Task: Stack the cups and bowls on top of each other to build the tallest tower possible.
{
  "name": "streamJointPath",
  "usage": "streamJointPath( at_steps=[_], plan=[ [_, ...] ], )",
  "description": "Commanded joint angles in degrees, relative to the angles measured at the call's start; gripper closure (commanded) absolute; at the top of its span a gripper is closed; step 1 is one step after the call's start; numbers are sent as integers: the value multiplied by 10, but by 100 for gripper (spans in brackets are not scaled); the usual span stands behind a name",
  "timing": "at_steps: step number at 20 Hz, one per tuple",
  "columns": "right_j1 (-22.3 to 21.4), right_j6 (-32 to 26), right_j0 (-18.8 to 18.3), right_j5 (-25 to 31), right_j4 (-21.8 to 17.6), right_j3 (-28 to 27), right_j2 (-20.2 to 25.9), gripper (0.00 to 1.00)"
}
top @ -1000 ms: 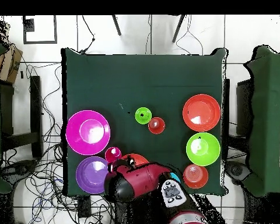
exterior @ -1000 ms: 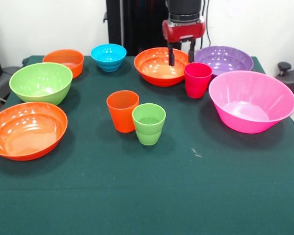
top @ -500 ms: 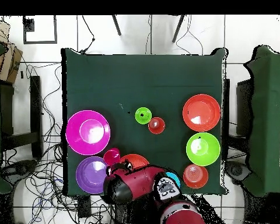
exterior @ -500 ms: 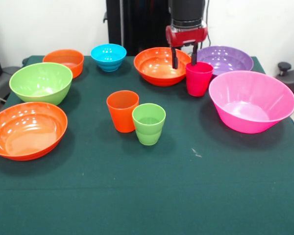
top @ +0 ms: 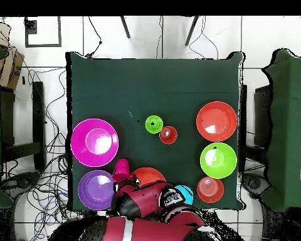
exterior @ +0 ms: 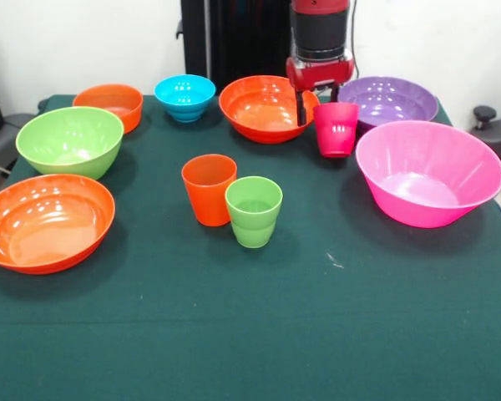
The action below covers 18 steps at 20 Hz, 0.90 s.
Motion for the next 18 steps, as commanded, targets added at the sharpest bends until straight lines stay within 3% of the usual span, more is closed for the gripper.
streamJointPath(
  at_steps=[1,3,4,8,13,18],
  plan=[
    [57,90,17,-40,35,-72,2,0],
    [53,90,21,-39,39,-70,-2,0],
    [51,85,25,-41,40,-71,-6,100],
    [38,77,24,-31,35,-69,-4,100],
    [35,80,-4,-24,26,-56,23,100],
    [1,74,-25,2,23,-40,43,100]
  ],
)
